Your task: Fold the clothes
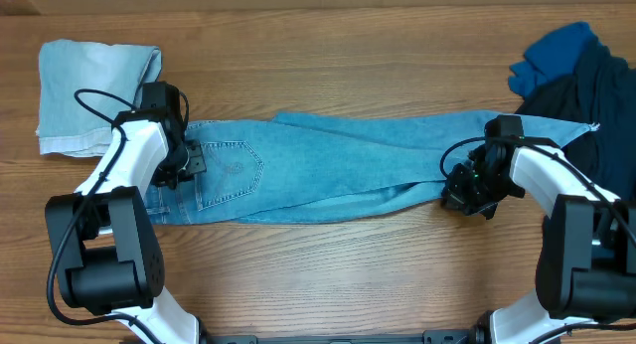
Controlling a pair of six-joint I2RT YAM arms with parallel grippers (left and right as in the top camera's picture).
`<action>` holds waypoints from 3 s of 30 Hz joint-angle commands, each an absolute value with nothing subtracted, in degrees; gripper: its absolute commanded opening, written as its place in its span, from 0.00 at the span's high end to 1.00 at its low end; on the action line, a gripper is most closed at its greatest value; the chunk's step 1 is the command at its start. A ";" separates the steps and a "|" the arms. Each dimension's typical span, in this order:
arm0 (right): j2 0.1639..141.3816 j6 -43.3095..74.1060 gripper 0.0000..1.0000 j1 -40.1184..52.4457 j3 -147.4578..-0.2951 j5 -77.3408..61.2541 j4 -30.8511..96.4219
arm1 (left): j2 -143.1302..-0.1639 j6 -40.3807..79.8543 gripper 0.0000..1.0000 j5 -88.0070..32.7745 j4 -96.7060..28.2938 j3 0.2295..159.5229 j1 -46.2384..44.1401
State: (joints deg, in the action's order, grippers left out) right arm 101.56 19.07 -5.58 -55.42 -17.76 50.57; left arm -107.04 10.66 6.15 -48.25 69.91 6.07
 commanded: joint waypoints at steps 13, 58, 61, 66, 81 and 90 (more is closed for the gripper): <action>93.58 47.44 0.21 -1.08 -54.33 -42.04 43.79 | -98.43 7.70 0.96 -0.08 -49.60 70.91 2.42; 76.64 59.53 0.96 7.18 -42.59 -13.69 53.04 | -103.07 14.00 0.96 0.67 -25.65 49.87 -2.63; 76.64 59.57 0.60 7.18 -39.27 -12.25 51.05 | -104.25 14.41 0.96 1.10 -25.65 49.89 -2.55; 76.31 52.42 0.15 7.03 -46.76 -12.99 56.25 | -104.25 15.51 0.96 3.75 -29.74 49.93 -2.52; 97.25 39.31 0.96 7.03 -61.32 3.79 58.52 | -104.25 30.50 0.96 11.35 -42.48 49.93 6.20; 102.83 34.28 0.96 5.65 -65.49 11.22 54.06 | -104.25 32.42 0.96 12.64 -45.80 49.93 9.08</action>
State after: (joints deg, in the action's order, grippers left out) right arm 103.57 36.21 7.16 -60.93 4.99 50.63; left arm -99.70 30.39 4.32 -43.09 54.54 6.20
